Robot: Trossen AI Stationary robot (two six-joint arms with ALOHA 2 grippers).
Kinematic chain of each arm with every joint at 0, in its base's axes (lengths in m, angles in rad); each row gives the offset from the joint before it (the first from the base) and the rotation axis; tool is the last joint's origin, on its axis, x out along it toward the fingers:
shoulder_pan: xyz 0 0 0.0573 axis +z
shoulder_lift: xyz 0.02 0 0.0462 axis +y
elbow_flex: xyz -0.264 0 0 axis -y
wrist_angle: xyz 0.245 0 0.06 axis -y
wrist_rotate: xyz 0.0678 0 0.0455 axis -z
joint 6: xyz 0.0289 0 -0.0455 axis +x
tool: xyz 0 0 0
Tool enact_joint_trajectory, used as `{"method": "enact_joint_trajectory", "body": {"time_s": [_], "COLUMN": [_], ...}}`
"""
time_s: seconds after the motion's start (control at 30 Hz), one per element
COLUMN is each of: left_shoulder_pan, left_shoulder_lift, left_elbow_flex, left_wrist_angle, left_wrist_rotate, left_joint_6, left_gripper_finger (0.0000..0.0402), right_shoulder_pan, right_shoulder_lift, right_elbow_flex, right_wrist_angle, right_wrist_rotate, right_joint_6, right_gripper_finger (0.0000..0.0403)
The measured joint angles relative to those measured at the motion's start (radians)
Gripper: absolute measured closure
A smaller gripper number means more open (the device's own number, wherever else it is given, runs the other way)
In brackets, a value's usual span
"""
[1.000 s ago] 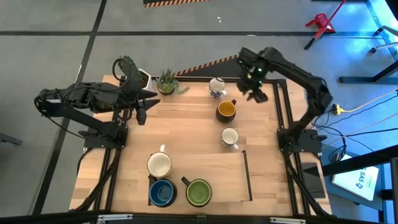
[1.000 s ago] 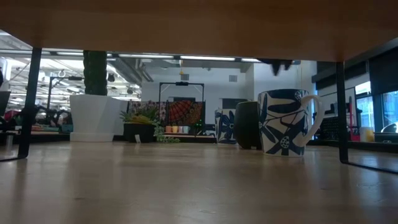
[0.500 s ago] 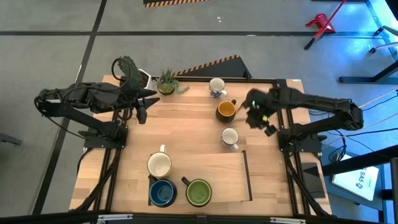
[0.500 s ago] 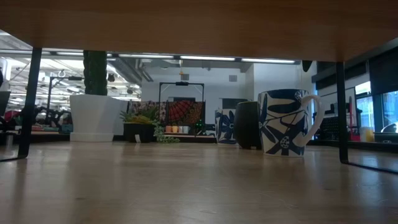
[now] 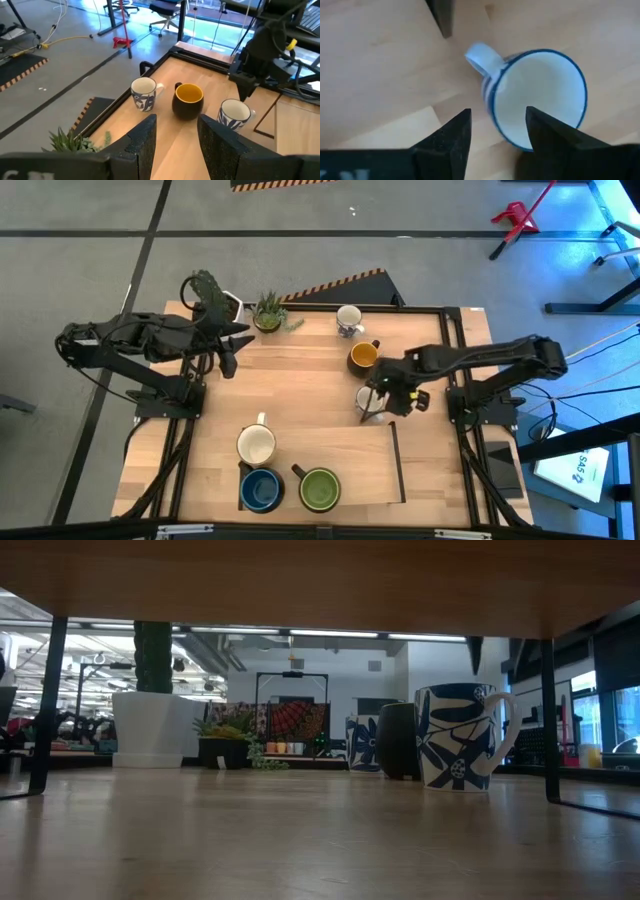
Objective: Place coffee mugs
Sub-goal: Put the bottom patterned blue mug on the shelf
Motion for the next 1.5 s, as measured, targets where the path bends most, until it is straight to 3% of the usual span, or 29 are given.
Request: {"method": "enact_joint_trajectory", "body": {"time_s": [0.37,0.5,0.67,0.87,1.07,1.23,1.5], "left_shoulder_pan": [0.0,0.0,0.0,0.0,0.0,0.0,0.0], "left_shoulder_lift": [0.0,0.0,0.0,0.0,0.0,0.0,0.0], "left_elbow_flex": [0.0,0.0,0.0,0.0,0.0,0.0,0.0], "left_wrist_angle": [-0.006,-0.006,-0.007,-0.007,-0.007,-0.007,-0.007], "left_wrist_rotate": [-0.001,-0.001,-0.001,-0.001,0.0,0.008,0.036], "left_joint_6": [-0.011,-0.011,-0.011,-0.011,-0.011,-0.014,-0.021], "left_gripper_finger": [0.0264,0.0264,0.0264,0.0264,0.0264,0.0264,0.0264], "right_shoulder_pan": [0.01,0.009,0.01,0.009,0.009,0.011,0.13], "right_shoulder_lift": [0.125,0.159,0.168,0.167,0.166,0.165,0.223], "right_elbow_flex": [0.0,0.0,0.0,0.024,0.197,0.428,0.775], "right_wrist_angle": [0.019,0.02,0.021,-0.009,-0.117,-0.214,-0.311], "right_wrist_rotate": [0.063,0.122,0.126,0.179,0.2,0.229,0.213], "right_joint_6": [-0.018,-0.003,0.009,0.046,0.05,0.045,0.029], "right_gripper_finger": [0.0235,0.028,0.0381,0.0396,0.0398,0.0399,0.0401]}}
